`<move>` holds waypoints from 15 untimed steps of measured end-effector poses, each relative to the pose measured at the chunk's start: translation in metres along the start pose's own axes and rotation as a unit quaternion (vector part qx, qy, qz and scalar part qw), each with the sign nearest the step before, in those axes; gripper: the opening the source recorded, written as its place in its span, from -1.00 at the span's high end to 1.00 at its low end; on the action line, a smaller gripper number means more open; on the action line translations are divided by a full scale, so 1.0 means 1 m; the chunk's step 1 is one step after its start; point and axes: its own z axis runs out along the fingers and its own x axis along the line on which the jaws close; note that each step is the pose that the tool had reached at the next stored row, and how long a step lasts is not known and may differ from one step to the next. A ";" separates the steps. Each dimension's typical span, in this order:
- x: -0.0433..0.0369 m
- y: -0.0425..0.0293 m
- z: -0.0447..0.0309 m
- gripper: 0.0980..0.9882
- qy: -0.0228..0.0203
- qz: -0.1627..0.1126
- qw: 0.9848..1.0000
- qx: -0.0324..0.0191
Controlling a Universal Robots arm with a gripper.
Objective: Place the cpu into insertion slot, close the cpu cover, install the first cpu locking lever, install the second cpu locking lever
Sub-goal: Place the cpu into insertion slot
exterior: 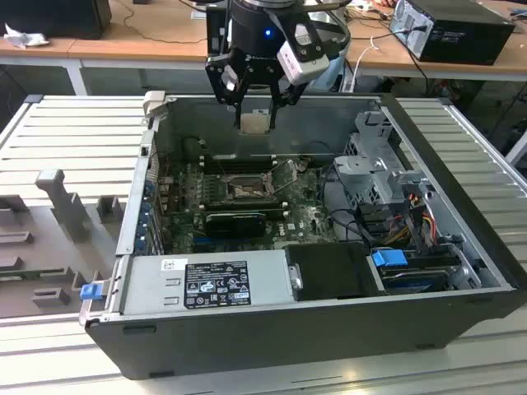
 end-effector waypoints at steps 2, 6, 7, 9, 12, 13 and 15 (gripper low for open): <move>0.0000 0.0000 0.0000 0.03 -0.001 0.012 1.000 0.000; 0.0000 0.0000 0.0000 0.03 -0.002 0.022 1.000 0.000; 0.0000 0.0000 0.0000 0.03 -0.002 0.025 1.000 0.000; 0.0000 0.0000 0.0001 0.03 -0.003 0.030 1.000 0.000; 0.0000 -0.0001 0.0003 0.03 -0.003 0.038 0.999 -0.001; 0.0000 -0.0001 0.0006 0.03 -0.003 0.039 0.999 -0.001; 0.0000 -0.0001 0.0010 0.03 -0.003 0.039 0.999 -0.001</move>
